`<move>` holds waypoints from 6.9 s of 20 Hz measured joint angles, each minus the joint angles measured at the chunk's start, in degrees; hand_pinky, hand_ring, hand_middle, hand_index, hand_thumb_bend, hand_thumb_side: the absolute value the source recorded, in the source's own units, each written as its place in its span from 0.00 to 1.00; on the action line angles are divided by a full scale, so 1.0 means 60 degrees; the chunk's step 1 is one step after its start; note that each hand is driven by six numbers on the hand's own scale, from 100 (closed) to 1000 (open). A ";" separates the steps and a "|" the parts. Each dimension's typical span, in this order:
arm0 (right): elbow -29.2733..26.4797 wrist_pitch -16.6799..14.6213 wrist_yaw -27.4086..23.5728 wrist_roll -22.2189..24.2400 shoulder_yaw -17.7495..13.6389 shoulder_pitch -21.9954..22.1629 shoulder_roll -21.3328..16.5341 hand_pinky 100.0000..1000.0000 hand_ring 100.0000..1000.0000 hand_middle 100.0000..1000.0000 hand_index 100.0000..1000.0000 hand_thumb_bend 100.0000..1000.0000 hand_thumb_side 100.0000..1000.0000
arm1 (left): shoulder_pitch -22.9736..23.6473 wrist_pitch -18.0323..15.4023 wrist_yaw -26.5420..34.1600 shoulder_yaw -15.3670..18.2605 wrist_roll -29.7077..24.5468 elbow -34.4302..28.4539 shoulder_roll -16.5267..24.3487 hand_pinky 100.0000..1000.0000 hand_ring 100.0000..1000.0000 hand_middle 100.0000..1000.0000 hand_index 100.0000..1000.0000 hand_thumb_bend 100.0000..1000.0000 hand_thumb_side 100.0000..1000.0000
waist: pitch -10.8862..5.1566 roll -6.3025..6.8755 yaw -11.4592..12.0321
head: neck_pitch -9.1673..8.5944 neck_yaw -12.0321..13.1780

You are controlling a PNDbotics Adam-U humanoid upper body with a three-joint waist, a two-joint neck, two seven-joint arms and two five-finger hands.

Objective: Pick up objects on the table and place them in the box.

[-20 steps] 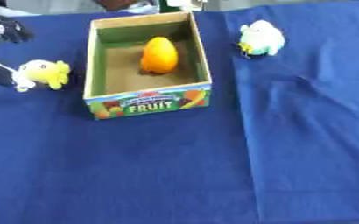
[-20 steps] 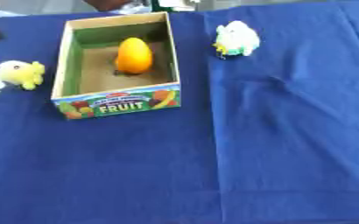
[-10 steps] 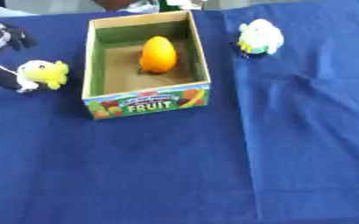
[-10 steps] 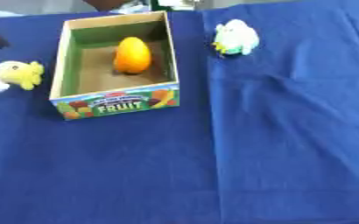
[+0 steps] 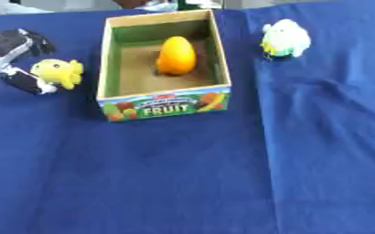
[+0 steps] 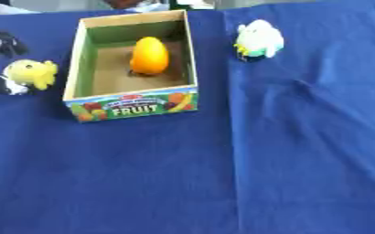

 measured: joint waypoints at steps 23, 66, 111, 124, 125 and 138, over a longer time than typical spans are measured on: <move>0.0000 -0.0016 -0.0006 0.0057 -0.0059 0.0081 0.0010 0.61 0.84 0.59 0.84 0.00 0.01 | -0.0063 0.0491 0.0007 0.0040 -0.0748 0.0002 -0.0066 0.51 0.31 0.25 0.44 0.26 0.25 | 0.0004 -0.0013 0.0005 | -0.0079 -0.0038; -0.0001 0.0005 -0.0188 0.0250 -0.0054 0.0172 0.0094 0.61 0.85 0.59 0.84 0.00 0.04 | -0.1632 0.1106 -0.0653 -0.0819 -0.0409 -0.3400 -0.0698 0.41 0.18 0.14 0.36 0.36 0.20 | -0.0229 0.0041 -0.0043 | -0.0085 -0.0108; 0.0005 0.0096 -0.0299 0.0524 0.0006 0.0115 0.0343 0.62 0.85 0.59 0.84 0.00 0.03 | -0.0920 0.0429 0.1456 -0.1189 0.0762 -0.3221 -0.1891 0.55 0.51 0.52 0.70 0.79 0.02 | -0.0054 0.0006 -0.0135 | -0.0173 -0.0108; 0.1636 -0.0394 0.0314 0.0805 0.0437 -0.1203 -0.0551 0.62 0.85 0.61 0.84 0.00 0.00 | 0.1658 0.1612 0.3366 0.0775 0.2493 -0.6052 -0.2051 0.50 0.47 0.48 0.68 0.77 0.00 | -0.0093 -0.0252 0.0350 | -0.0185 -0.0523; 0.1863 -0.0457 0.0415 0.0857 0.0511 -0.1364 -0.0651 0.62 0.85 0.61 0.84 0.00 0.00 | 0.1839 0.1664 0.3520 0.0866 0.2627 -0.6251 -0.2121 0.50 0.47 0.48 0.68 0.77 0.00 | -0.0107 -0.0277 0.0389 | -0.0185 -0.0567; 0.5018 -0.1045 0.2283 0.2353 0.1353 -0.3723 -0.1156 0.66 0.90 0.73 0.89 0.00 0.00 | 0.3358 0.1977 0.5260 0.1875 0.3254 -0.7299 -0.3152 0.49 0.47 0.48 0.68 0.78 0.00 | -0.0178 -0.0555 0.0977 | -0.0146 -0.0995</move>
